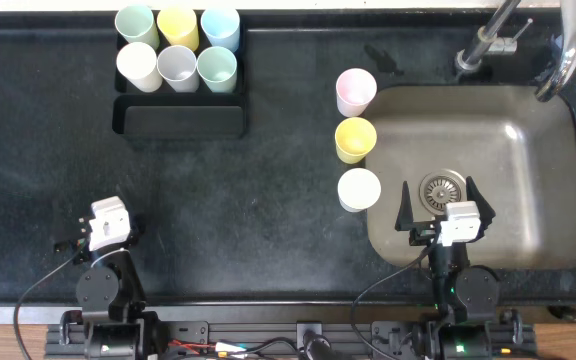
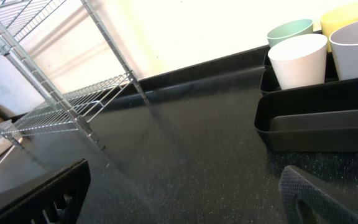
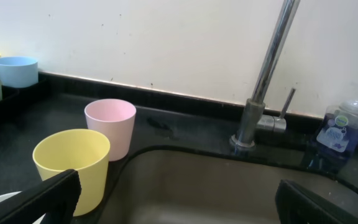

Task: Store Cups

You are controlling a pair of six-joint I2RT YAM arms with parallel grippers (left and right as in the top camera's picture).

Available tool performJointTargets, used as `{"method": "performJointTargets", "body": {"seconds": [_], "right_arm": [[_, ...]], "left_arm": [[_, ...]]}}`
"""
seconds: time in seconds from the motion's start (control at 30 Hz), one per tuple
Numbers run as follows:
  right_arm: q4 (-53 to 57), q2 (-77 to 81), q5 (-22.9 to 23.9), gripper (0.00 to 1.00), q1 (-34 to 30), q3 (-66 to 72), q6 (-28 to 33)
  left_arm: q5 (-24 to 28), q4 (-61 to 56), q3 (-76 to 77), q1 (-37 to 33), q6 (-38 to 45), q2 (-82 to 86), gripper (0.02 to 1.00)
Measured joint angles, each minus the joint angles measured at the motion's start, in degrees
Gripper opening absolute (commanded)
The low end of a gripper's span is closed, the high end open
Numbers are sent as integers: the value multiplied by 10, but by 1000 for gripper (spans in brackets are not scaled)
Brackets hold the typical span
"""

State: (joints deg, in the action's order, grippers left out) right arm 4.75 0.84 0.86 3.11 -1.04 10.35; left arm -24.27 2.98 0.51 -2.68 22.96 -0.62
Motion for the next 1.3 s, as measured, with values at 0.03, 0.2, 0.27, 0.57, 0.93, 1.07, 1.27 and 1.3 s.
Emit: {"method": "performJointTargets", "body": {"seconds": [0.03,0.2,0.27,0.57,0.93,1.07,1.27,1.3], "right_arm": [[0,0,0,996,0,0,0],[0,0,0,993,0,0,0],[0,0,0,996,0,0,0],[0,0,0,996,0,0,0],[0,0,0,996,0,0,0],[0,0,0,996,0,0,0],[0,0,0,996,0,0,0],[0,0,0,993,0,0,0]], "left_arm": [[12,3,0,0,-21,0,998],[138,9,0,4,-166,0,998],[159,11,0,4,-191,0,998],[195,14,0,4,-233,0,1000],[198,15,0,4,-236,0,998],[198,15,0,4,-240,0,998],[198,15,0,4,-241,0,998],[198,15,0,4,-241,0,998]]}}
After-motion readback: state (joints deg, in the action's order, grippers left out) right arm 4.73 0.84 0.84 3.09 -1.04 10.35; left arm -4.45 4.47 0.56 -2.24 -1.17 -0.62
